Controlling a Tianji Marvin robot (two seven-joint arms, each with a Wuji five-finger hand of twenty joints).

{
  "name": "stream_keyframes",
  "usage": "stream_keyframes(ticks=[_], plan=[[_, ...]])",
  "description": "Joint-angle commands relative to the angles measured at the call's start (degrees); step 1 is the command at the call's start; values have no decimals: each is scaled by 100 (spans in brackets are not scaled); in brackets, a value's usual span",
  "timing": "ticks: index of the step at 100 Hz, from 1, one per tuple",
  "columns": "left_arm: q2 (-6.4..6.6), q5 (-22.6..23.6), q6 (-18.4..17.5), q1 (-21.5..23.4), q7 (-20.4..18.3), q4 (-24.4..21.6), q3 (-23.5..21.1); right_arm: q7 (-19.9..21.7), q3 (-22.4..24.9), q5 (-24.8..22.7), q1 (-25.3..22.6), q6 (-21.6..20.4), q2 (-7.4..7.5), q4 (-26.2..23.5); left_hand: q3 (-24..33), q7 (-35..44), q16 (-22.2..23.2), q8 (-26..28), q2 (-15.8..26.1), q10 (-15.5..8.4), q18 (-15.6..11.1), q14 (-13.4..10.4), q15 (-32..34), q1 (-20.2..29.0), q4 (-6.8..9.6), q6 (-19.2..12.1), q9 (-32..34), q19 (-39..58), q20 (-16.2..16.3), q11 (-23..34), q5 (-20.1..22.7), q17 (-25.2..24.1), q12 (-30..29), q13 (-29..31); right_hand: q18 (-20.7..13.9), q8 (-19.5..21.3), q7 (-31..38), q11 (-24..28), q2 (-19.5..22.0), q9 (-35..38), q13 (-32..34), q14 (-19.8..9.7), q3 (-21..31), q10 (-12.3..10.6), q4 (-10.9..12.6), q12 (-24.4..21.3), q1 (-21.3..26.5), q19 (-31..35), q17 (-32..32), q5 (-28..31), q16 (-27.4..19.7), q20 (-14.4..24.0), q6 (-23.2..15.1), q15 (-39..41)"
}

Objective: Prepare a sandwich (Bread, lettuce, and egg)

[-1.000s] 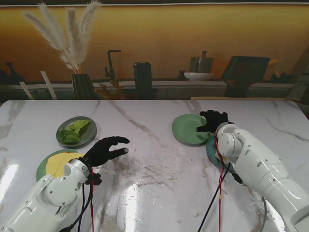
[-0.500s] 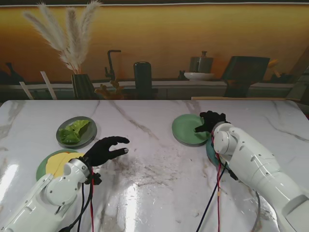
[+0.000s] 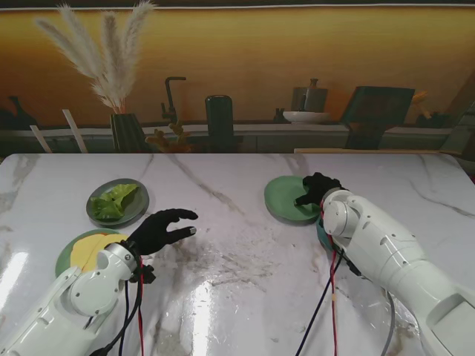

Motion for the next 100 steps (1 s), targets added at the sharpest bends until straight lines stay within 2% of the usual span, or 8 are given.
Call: stream_keyframes(ticks=[1, 16, 41, 70, 100], plan=[[-16, 3, 72, 8, 12, -52, -7, -11, -28, 10, -32, -49, -143, -35, -69, -4, -10, 32, 3, -17, 40, -107, -71, 15, 35, -124, 48, -36, 56, -77, 14, -105, 40, -11, -82, 99, 99, 436, -187, 210, 191, -72, 3, -94, 8, 162, 134, 258, 101, 93, 197, -56, 80, 307], [-19, 0, 81, 3, 21, -52, -1, -42, -36, 56, -94, -65, -162, -52, -69, -1, -10, 34, 5, -30, 45, -113, -71, 14, 36, -123, 45, -35, 62, -81, 17, -104, 38, -14, -89, 160, 192, 609, -212, 265, 292, -76, -9, -106, 17, 296, 221, 410, 349, 149, 321, -92, 40, 518], [-24, 8, 75, 7, 48, -53, -6, -179, 47, 47, -278, -122, -168, -204, -65, 1, -10, 34, 5, -26, 39, -117, -73, 15, 38, -115, 35, -55, 64, -77, 16, -113, 40, -22, -111, 173, 191, 649, -194, 206, 231, -86, -27, -127, 23, 354, 226, 474, 256, 105, 357, -93, 26, 545], [-32, 16, 78, 10, 88, -50, -11, -201, 170, -77, -604, -321, -92, -684, -62, 15, -10, 39, 10, -24, 34, -121, -77, 18, 39, -109, 34, -86, 66, -71, 38, -129, 43, -31, -104, 188, 205, 618, -192, 115, 121, -99, -40, -146, 23, 366, 221, 443, 51, 110, 353, -109, -30, 487], [-36, 32, 65, 27, 119, -60, -38, -325, 177, -42, -905, -409, -119, -1151, -59, 18, -12, 40, 11, -36, 30, -124, -84, 19, 40, -102, 36, -108, 71, -74, 56, -144, 40, -41, -93, 182, 186, 589, -183, 19, 24, -78, -45, -118, 22, 375, 242, 430, -115, 108, 353, -95, -34, 450]])
